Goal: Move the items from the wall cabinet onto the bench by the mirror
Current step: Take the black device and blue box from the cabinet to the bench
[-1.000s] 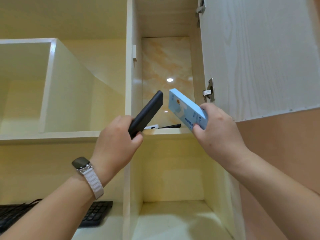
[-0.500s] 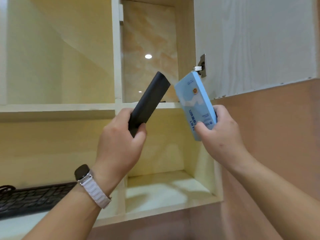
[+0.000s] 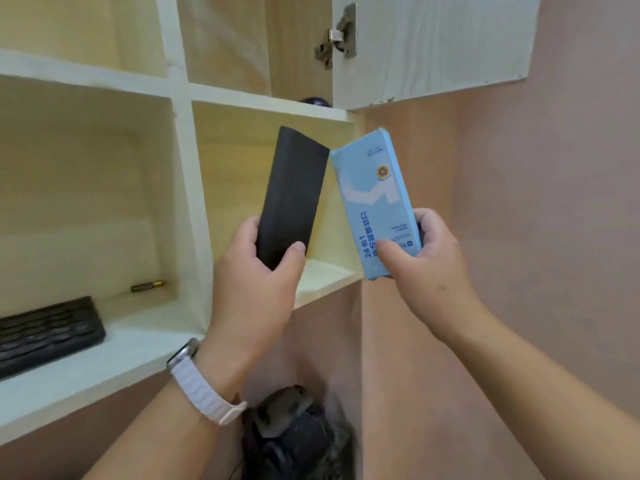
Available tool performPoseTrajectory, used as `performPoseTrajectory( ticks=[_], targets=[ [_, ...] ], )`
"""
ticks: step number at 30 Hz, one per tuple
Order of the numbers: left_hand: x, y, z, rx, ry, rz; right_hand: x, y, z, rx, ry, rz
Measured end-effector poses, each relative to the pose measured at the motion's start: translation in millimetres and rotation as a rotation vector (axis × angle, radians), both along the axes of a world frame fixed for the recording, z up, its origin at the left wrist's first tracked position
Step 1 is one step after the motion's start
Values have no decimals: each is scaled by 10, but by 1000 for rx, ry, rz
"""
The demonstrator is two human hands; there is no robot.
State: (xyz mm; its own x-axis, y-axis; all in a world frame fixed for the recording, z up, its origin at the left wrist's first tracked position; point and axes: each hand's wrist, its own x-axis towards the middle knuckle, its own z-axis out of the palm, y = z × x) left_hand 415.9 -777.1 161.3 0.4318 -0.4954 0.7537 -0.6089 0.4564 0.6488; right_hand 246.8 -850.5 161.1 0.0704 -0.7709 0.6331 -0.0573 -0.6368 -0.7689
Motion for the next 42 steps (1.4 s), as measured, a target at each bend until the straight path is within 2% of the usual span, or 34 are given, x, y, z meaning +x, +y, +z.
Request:
performPoseTrajectory(
  ticks=[3, 13, 23, 30, 42],
  targets=[
    [-96, 31, -305, 38, 108, -159, -166, 249, -282, 78, 22, -102],
    [-628, 203, -1087, 241, 285, -584, -865, 1092, -943, 299, 34, -406],
    [-1633, 867, -1476, 441, 350, -911, -1779, 2279, -1245, 378, -12, -647],
    [-2710, 2041, -1502, 517, 317, -1175, -2618, 3772, -1418, 425, -62, -864],
    [-4518, 4898, -1883, 756, 90, -1648, -3691, 7280, -1868, 533, -286, -1371]
  ],
)
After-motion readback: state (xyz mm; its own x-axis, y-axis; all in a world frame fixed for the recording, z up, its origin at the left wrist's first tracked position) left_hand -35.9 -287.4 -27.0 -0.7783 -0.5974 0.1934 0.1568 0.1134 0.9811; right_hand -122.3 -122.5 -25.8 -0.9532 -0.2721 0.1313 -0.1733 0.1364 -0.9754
